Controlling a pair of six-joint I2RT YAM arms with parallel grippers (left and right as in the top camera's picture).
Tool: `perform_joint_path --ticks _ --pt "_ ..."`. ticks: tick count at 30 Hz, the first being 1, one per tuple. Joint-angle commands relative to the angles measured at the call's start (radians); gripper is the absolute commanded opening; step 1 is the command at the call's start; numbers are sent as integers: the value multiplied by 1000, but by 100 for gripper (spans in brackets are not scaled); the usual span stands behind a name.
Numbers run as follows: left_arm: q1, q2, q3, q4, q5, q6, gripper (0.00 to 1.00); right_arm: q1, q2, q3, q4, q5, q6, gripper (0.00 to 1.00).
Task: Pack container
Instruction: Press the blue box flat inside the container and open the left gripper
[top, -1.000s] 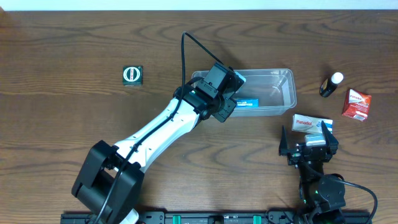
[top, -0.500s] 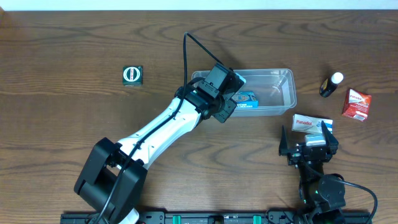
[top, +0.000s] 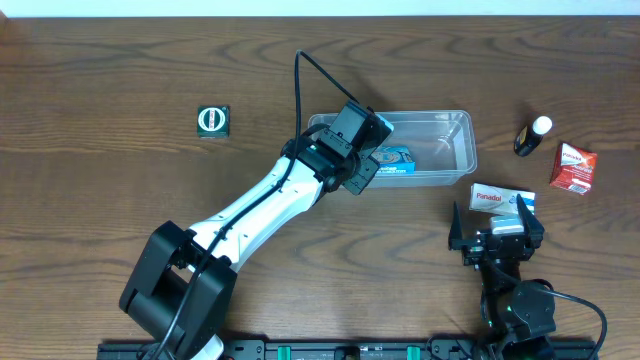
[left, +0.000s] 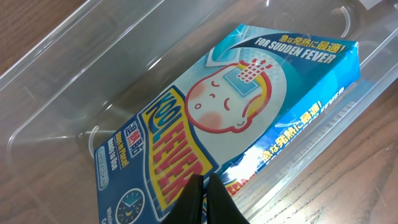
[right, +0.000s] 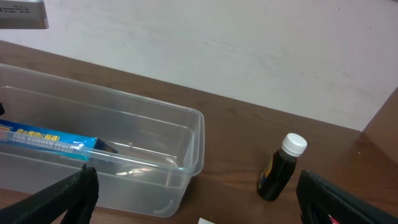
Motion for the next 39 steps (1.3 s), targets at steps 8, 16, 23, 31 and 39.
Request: perform_joint_path --ticks 8,16,23,31,39 --pt "3 17 0 -14 -14 -2 6 -3 -2 -3 -2 9 -6 99" --pt "3 17 -1 -25 -14 -2 6 -3 -2 -3 -2 9 -6 99" --pt "3 17 -1 -24 -14 -2 6 -3 -2 -3 -2 9 -6 99" --pt "3 37 -8 -22 -14 -9 6 -3 -2 -3 -2 9 -6 99" --pt "3 35 -8 9 -14 -9 6 -3 -2 -3 -2 9 -6 99"
